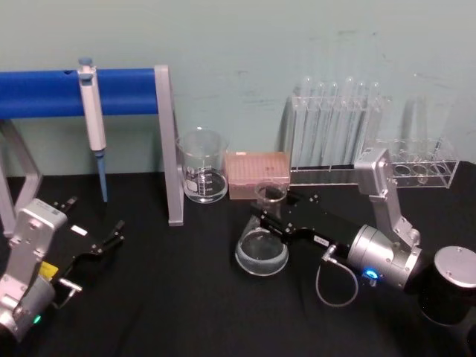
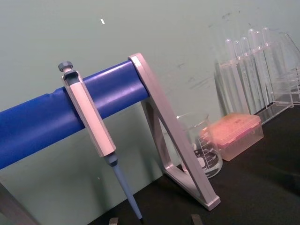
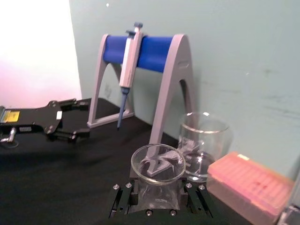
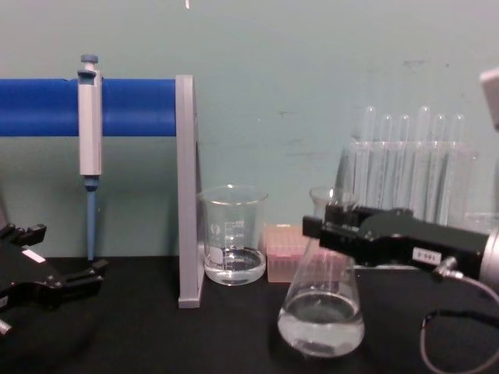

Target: Grasp the erlenmeyer flask with one hand, shake it three times, then place it back.

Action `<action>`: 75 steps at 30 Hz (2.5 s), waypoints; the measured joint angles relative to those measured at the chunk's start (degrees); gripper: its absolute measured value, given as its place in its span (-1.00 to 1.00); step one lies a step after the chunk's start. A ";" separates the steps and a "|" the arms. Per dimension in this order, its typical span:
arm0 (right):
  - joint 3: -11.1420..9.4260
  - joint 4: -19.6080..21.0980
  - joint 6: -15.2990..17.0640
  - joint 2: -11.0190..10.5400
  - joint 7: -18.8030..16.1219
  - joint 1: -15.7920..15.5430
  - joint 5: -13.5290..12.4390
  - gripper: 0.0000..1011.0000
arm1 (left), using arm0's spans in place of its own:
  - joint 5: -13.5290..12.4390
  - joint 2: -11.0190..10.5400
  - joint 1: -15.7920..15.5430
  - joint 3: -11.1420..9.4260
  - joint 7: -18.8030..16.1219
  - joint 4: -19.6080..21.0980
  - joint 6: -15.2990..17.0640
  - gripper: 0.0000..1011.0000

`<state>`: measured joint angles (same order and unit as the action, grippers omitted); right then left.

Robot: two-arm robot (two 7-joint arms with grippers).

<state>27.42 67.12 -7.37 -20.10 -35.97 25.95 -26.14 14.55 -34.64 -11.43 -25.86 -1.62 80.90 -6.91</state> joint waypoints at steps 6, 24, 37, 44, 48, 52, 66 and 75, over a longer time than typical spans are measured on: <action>-1.67 4.30 0.69 -0.96 2.56 -1.87 0.00 -0.11 | 0.00 0.00 0.00 0.00 0.00 0.00 0.00 0.98; -7.24 16.10 5.18 -3.17 9.00 -7.35 -2.27 -0.11 | 0.00 0.00 0.00 0.00 0.00 0.00 0.00 0.98; -8.27 20.33 7.15 -4.50 10.33 -9.16 -2.95 -0.11 | 0.00 0.00 0.00 0.00 0.00 0.00 0.00 0.98; -8.23 20.60 7.33 -4.62 10.60 -9.44 -2.88 -0.11 | 0.00 0.00 0.00 0.00 0.00 0.00 0.00 0.98; -8.17 20.60 7.33 -4.64 10.63 -9.50 -2.78 -0.11 | 0.00 0.00 0.00 0.00 0.00 0.00 0.00 0.98; -8.15 20.57 7.33 -4.63 10.66 -9.53 -2.71 -0.11 | 0.00 0.00 0.00 0.00 0.00 0.00 0.00 0.98; -6.89 19.37 6.79 -4.41 8.60 -8.62 -2.54 -0.11 | 0.00 0.00 0.00 0.00 0.00 0.00 0.00 0.98; -4.34 19.03 5.91 -4.48 4.70 -7.57 -3.27 -0.11 | 0.00 0.00 0.00 0.00 0.00 0.00 0.00 0.98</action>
<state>23.09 86.15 -1.46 -24.58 -31.27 18.38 -29.41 14.55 -34.64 -11.43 -25.86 -1.62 80.90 -6.91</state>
